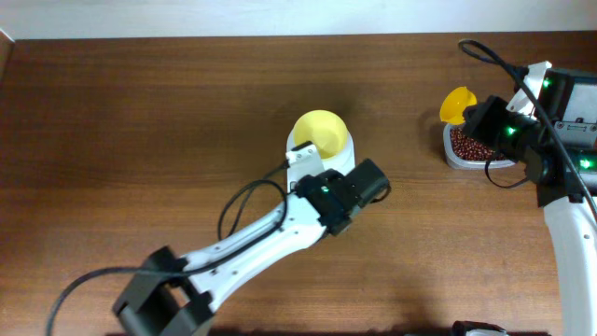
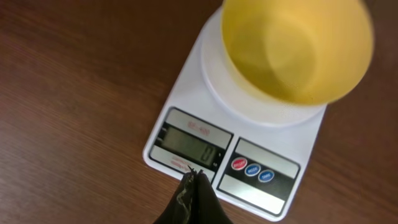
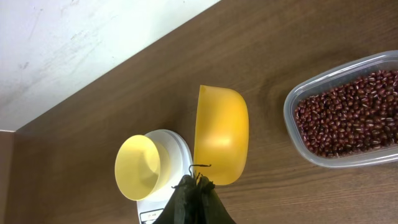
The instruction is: Scoop item into bowl and weigh 50g on scale
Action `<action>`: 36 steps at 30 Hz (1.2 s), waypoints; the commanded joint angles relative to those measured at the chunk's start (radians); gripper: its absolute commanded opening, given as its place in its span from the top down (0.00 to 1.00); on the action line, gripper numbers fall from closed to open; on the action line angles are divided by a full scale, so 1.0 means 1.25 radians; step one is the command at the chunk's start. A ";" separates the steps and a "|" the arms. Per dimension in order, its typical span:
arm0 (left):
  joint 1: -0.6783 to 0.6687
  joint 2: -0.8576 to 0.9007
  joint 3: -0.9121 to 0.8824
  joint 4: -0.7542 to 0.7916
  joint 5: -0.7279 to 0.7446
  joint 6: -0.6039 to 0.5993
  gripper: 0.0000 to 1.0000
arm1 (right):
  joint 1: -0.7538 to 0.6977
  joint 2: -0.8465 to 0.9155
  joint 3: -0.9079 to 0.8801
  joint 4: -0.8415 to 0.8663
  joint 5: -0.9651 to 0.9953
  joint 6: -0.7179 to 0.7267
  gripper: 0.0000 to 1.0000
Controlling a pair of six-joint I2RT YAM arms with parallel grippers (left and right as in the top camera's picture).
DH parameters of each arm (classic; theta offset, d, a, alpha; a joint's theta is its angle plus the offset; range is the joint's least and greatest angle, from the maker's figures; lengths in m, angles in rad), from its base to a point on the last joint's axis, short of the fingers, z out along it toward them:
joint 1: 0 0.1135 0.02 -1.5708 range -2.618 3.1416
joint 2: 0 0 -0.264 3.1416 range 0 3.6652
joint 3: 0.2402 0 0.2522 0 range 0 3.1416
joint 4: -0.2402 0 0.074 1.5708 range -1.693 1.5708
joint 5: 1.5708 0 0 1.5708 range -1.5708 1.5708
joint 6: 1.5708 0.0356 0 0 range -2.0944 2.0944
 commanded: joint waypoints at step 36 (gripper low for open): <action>0.263 -0.196 -0.002 -0.162 0.211 0.649 1.00 | -0.006 -0.009 0.015 -0.040 0.130 -0.007 0.96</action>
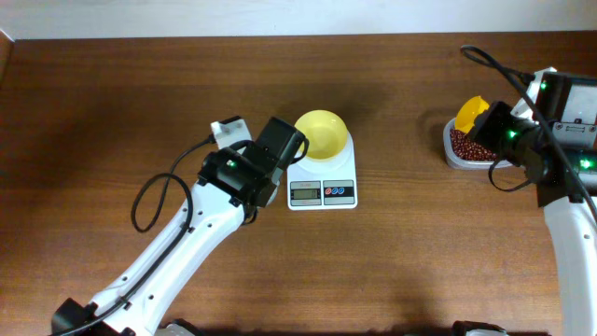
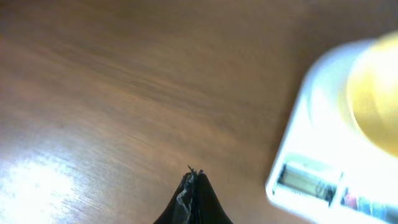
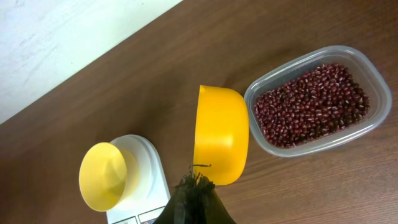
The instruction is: Scoop item into bowl and weigh 50g on scale
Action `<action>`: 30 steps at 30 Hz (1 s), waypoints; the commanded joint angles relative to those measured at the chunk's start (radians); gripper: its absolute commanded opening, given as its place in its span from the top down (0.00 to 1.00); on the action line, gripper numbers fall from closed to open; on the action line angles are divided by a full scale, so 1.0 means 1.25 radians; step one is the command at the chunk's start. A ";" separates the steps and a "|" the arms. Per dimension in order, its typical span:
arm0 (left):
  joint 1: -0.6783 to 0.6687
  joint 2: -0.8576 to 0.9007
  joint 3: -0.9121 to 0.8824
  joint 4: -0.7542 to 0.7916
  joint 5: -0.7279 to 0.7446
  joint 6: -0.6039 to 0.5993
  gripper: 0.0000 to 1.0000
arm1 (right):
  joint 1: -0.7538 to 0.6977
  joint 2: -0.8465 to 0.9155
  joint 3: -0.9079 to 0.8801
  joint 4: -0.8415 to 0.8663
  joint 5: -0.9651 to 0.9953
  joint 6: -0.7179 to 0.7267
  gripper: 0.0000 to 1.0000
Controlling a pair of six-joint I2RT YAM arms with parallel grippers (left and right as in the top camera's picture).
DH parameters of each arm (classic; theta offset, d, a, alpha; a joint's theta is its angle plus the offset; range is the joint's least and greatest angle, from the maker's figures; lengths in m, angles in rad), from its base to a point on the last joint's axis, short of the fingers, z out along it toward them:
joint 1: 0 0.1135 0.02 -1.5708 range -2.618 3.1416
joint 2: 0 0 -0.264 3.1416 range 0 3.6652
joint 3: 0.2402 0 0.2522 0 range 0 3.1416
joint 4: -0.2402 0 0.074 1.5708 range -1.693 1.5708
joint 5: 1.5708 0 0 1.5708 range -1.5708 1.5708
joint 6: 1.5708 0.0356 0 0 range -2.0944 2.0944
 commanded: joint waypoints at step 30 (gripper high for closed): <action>0.077 -0.272 -0.298 0.325 0.488 0.884 0.01 | -0.006 -0.009 0.015 -0.012 0.023 -0.018 0.96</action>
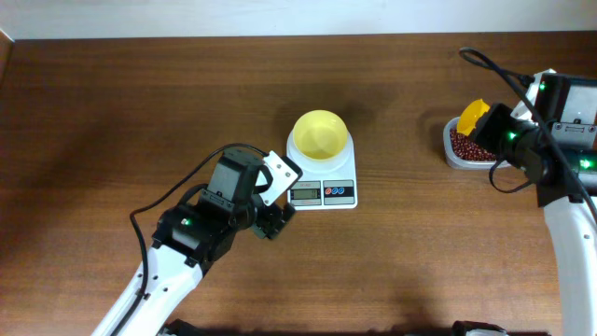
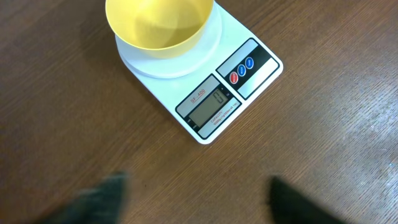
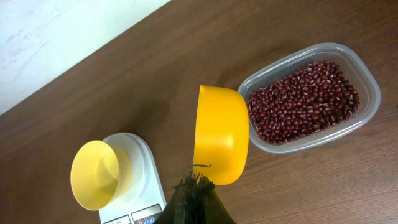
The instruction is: Scoop item into bowl and weigh 50g on scale
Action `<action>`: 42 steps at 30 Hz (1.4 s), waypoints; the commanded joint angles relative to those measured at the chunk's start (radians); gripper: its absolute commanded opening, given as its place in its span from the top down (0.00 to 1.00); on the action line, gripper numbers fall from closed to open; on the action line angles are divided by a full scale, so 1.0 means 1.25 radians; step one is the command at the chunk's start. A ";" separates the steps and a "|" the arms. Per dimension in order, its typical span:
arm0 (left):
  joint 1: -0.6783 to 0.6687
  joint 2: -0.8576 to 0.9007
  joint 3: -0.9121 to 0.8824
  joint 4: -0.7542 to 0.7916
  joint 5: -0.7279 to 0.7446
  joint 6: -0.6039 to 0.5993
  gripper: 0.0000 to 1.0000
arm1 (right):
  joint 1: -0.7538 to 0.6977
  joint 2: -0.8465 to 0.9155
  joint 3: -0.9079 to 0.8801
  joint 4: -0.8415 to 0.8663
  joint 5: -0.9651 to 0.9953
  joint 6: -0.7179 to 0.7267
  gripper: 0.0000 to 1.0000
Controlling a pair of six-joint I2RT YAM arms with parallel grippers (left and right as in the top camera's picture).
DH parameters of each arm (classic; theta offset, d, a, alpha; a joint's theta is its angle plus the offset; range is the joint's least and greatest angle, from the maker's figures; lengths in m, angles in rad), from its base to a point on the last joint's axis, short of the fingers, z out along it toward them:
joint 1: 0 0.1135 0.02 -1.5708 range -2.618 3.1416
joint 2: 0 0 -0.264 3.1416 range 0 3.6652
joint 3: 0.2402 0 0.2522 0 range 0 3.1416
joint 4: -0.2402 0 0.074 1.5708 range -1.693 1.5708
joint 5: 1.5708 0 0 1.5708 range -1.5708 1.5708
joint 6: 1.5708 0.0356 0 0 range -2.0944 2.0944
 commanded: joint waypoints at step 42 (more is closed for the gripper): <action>-0.049 -0.140 -0.067 0.067 0.030 0.039 0.01 | -0.045 0.002 0.015 0.011 0.129 -0.063 0.96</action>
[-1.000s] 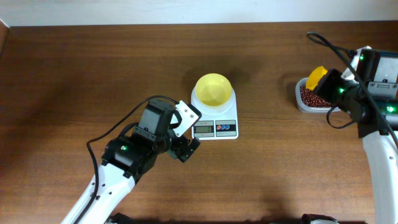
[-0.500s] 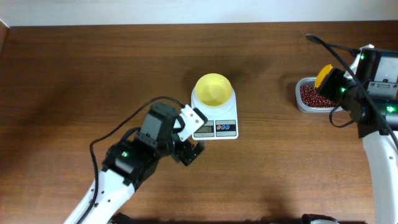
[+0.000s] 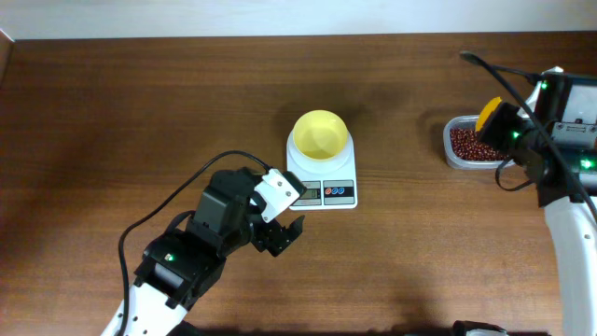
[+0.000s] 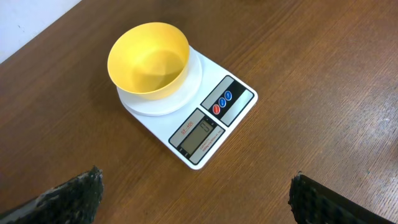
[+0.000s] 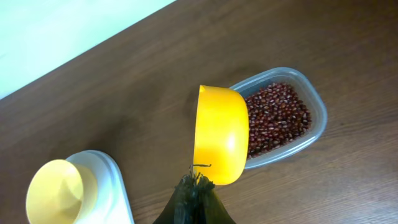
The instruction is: Scoop item into bowl and weigh 50g on scale
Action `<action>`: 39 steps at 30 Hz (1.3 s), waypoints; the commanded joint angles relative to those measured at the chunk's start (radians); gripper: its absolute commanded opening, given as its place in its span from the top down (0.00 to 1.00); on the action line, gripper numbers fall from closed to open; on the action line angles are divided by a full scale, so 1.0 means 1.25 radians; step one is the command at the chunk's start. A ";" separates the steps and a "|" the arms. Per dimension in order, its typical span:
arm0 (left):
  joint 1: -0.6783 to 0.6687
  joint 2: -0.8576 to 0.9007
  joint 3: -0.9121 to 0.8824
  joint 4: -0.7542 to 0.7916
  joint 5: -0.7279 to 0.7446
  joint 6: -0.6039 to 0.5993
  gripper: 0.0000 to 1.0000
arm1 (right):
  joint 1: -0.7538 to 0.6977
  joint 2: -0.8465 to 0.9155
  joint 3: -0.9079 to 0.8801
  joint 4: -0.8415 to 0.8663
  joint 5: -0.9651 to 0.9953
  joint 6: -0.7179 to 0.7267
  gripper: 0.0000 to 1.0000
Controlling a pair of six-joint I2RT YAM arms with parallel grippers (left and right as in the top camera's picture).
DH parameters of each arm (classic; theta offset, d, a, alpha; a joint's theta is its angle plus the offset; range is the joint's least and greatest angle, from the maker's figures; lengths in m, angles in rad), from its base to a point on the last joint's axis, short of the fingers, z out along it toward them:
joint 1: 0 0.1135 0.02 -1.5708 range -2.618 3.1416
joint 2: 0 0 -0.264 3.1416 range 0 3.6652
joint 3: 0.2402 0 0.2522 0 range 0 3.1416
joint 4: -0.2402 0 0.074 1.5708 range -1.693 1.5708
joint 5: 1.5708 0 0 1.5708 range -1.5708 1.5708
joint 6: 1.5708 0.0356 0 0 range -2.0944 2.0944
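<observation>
An empty yellow bowl (image 3: 321, 133) sits on the white scale (image 3: 322, 193) at mid-table; both also show in the left wrist view, the bowl (image 4: 148, 60) on the scale (image 4: 221, 118). My left gripper (image 3: 280, 233) hangs open before the scale's front left corner, with only table between its fingers (image 4: 74, 196). My right gripper (image 5: 196, 180) is shut on the handle of an orange-yellow scoop (image 5: 221, 134). The scoop hangs on its side over the left end of a clear container of red beans (image 5: 273, 118), at the far right of the table (image 3: 474, 145).
The right arm's white base and cables (image 3: 569, 103) stand just right of the bean container. The left arm's black cable (image 3: 168, 233) loops over the table behind its wrist. Bare brown wood (image 3: 140, 103) lies left of the scale.
My left gripper, still open, has drawn back from the scale toward the table's front. My right gripper with the scoop has shifted right and sits higher over the container.
At first my left gripper was shut just over the scale's display, then shut to the left of the scale, then open at its front left, and now farther back. All along my right gripper held the scoop, first beside the bean container and then over its left end.
</observation>
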 commanded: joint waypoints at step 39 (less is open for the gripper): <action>-0.002 0.075 -0.008 0.005 0.014 -0.192 0.01 | -0.112 0.372 0.013 0.066 0.046 -0.423 0.96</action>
